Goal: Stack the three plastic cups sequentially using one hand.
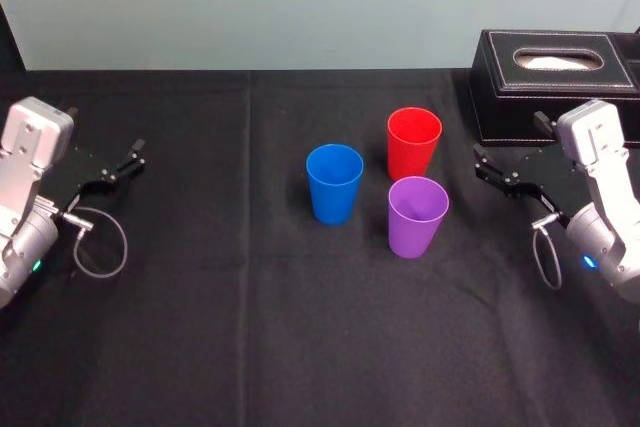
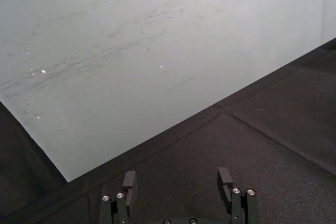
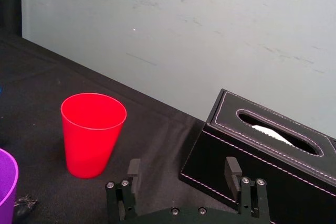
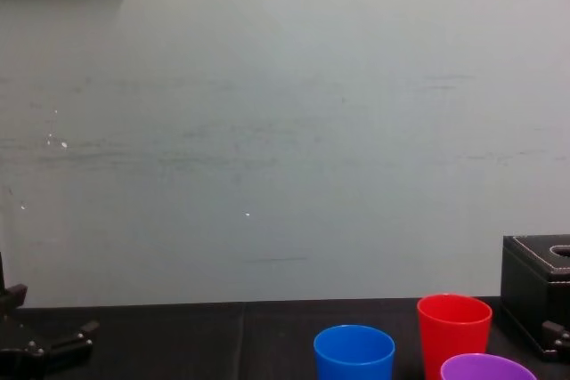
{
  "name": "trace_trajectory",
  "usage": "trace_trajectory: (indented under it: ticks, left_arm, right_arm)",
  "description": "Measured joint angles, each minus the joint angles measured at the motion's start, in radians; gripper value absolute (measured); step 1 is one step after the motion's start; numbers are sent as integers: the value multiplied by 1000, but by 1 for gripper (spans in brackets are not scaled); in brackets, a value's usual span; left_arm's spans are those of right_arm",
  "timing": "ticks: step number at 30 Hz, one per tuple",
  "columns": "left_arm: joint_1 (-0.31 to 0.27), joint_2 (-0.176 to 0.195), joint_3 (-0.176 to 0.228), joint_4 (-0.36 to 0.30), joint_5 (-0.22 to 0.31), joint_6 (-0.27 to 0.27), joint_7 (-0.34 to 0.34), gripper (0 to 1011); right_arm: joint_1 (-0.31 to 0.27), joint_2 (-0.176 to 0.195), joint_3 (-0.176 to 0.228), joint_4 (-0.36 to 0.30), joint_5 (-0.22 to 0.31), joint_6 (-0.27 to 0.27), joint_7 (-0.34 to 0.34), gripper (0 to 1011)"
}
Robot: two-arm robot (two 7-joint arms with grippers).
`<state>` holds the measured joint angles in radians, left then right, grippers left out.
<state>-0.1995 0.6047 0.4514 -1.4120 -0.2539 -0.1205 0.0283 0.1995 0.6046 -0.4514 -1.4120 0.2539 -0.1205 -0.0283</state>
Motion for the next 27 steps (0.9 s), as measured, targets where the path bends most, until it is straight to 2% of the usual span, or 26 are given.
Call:
trace_trajectory:
  ticks: [27]
  left_arm:
    - [0, 0, 0, 0, 0, 0, 0, 1005]
  right_arm:
    - [0, 0, 0, 0, 0, 0, 0, 1004]
